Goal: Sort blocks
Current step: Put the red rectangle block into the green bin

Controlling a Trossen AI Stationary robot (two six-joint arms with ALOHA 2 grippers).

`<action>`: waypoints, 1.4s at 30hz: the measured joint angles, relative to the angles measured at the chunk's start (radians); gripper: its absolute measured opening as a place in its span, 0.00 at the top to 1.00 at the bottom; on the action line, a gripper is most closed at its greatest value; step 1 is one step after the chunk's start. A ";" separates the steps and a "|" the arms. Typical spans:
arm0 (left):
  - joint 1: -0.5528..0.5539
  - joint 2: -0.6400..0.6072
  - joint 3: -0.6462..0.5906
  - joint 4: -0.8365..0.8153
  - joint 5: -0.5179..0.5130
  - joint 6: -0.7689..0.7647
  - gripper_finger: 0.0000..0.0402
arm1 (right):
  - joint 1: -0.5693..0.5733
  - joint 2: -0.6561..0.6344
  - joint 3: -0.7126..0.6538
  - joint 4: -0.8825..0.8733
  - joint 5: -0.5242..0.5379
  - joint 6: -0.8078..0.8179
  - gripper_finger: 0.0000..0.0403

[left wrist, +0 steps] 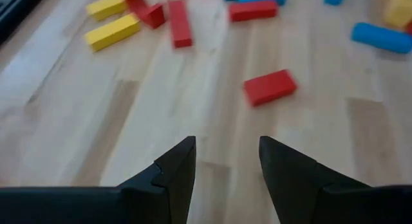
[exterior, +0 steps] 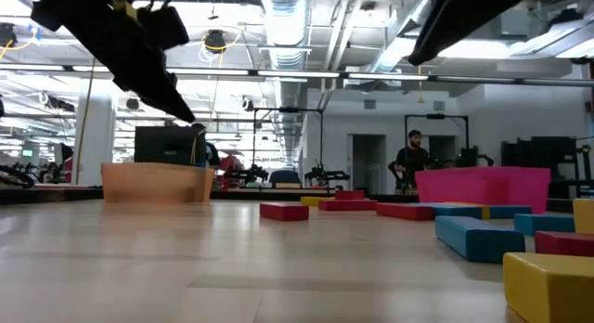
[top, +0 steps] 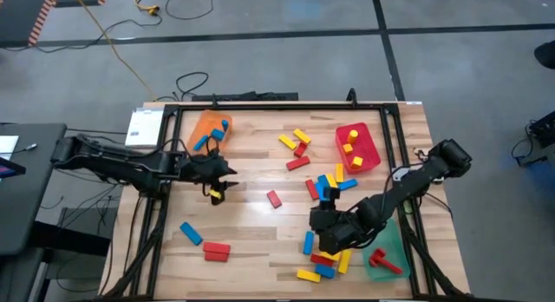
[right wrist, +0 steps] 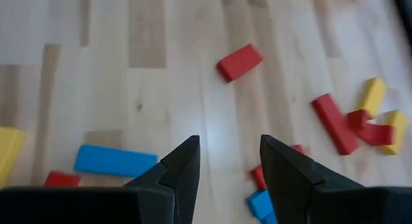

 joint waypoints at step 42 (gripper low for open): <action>-0.286 0.292 -0.001 0.437 0.241 0.070 0.58 | 0.110 0.113 0.000 0.158 -0.242 -0.143 0.57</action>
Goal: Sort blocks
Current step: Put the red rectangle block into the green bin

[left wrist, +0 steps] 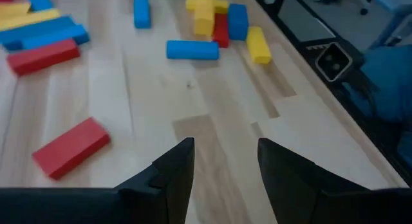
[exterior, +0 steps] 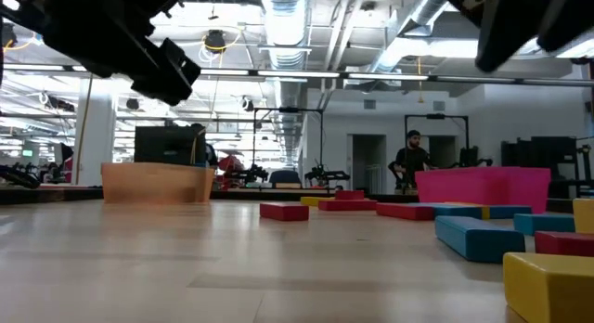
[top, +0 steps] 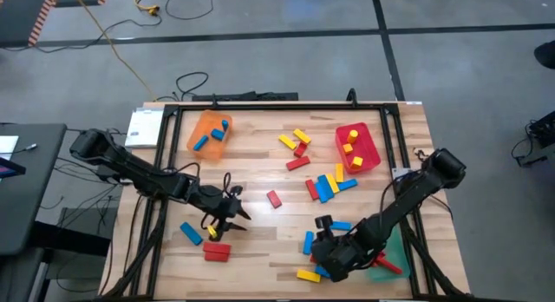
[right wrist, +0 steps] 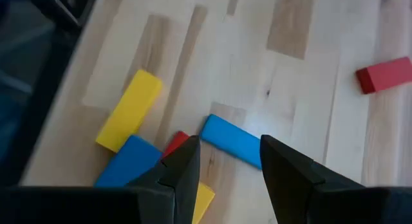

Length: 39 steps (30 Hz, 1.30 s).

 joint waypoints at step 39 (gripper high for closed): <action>-0.119 -0.004 0.114 0.005 -0.295 0.376 0.58 | -0.132 0.105 0.052 -0.182 0.207 -0.421 0.45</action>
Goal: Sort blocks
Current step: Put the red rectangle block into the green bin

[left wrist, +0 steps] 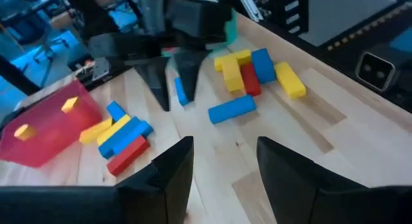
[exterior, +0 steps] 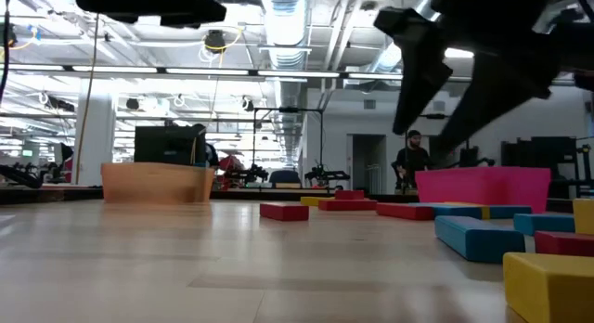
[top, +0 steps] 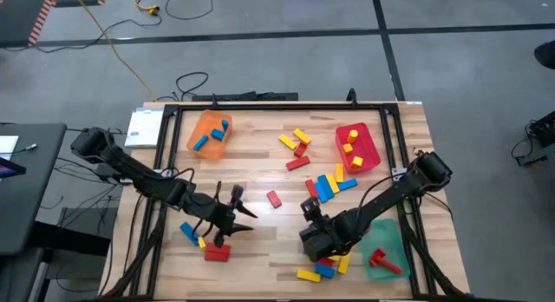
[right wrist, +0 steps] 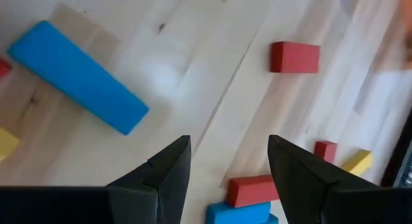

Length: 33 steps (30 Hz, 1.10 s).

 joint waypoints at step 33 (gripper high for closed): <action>-0.057 0.002 0.032 -0.440 0.000 -0.405 0.58 | -0.278 0.000 0.010 0.218 -0.252 0.394 0.51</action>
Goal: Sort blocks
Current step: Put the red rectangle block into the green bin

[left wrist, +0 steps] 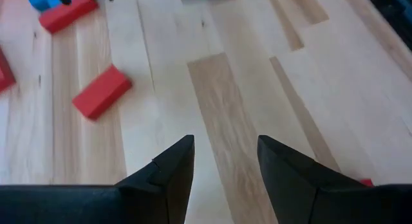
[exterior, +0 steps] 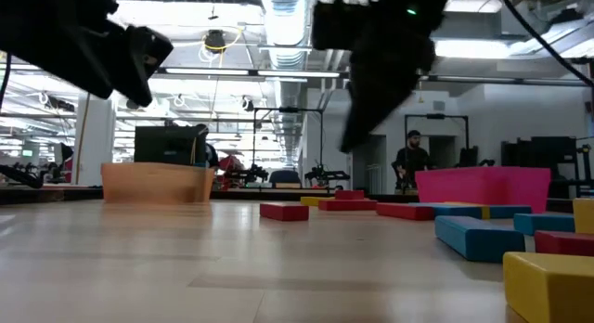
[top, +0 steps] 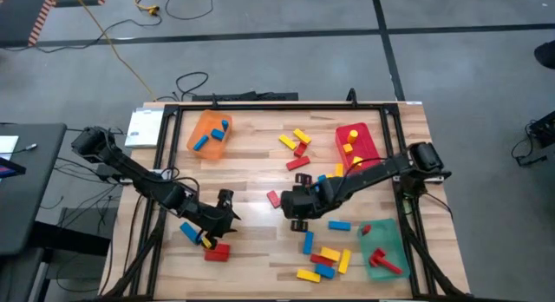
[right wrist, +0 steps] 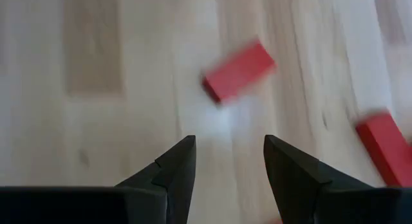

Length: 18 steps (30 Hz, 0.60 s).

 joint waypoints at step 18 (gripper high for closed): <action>0.000 0.001 -0.056 0.063 0.000 -0.063 0.58 | -0.064 0.154 -0.001 0.253 0.015 0.065 0.37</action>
